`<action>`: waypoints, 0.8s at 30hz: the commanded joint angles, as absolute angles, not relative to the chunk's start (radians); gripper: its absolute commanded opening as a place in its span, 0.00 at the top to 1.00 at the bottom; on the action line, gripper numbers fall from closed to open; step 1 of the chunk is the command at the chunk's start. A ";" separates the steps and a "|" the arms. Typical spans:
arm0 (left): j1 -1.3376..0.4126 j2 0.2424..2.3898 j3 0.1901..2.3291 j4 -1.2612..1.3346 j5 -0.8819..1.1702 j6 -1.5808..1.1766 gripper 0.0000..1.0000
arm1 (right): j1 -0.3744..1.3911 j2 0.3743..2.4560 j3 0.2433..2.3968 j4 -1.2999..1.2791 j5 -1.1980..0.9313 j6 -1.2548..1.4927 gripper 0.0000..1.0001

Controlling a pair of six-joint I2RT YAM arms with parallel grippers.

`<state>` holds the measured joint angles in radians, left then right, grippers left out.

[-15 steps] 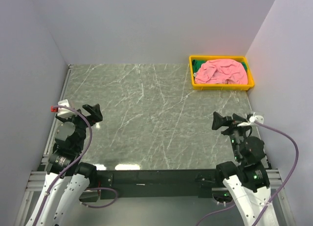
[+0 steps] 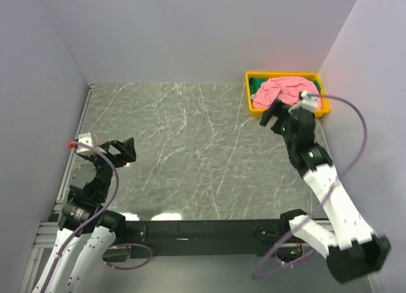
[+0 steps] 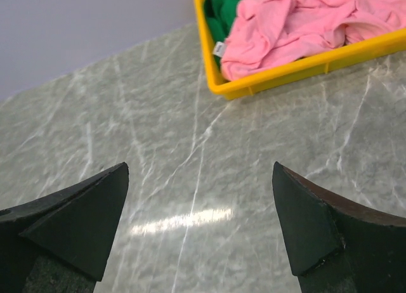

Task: Fold and stack the t-shirts
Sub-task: Grab the tshirt from the pile

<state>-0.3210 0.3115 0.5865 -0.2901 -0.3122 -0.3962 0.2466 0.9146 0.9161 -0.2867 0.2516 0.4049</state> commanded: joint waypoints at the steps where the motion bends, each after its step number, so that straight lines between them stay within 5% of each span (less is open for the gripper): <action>1: -0.336 0.288 0.583 -0.271 -0.319 -0.370 0.01 | 0.227 1.089 1.023 -0.189 0.371 0.428 0.00; 7: -0.350 0.279 0.581 -0.273 -0.314 -0.367 0.01 | 0.128 1.504 1.276 -0.160 0.312 0.498 0.01; 14: -0.353 0.285 0.583 -0.275 -0.314 -0.364 0.01 | 0.052 1.852 1.532 -0.120 0.222 0.543 0.30; 24: -0.354 0.327 0.583 -0.267 -0.308 -0.356 0.01 | -0.043 2.161 1.764 -0.182 0.154 0.609 0.40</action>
<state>-0.3508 0.3115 0.5816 -0.2974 -0.3119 -0.3782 0.0013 2.1239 1.6752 -0.1638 0.1909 0.5674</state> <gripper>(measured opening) 0.995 0.609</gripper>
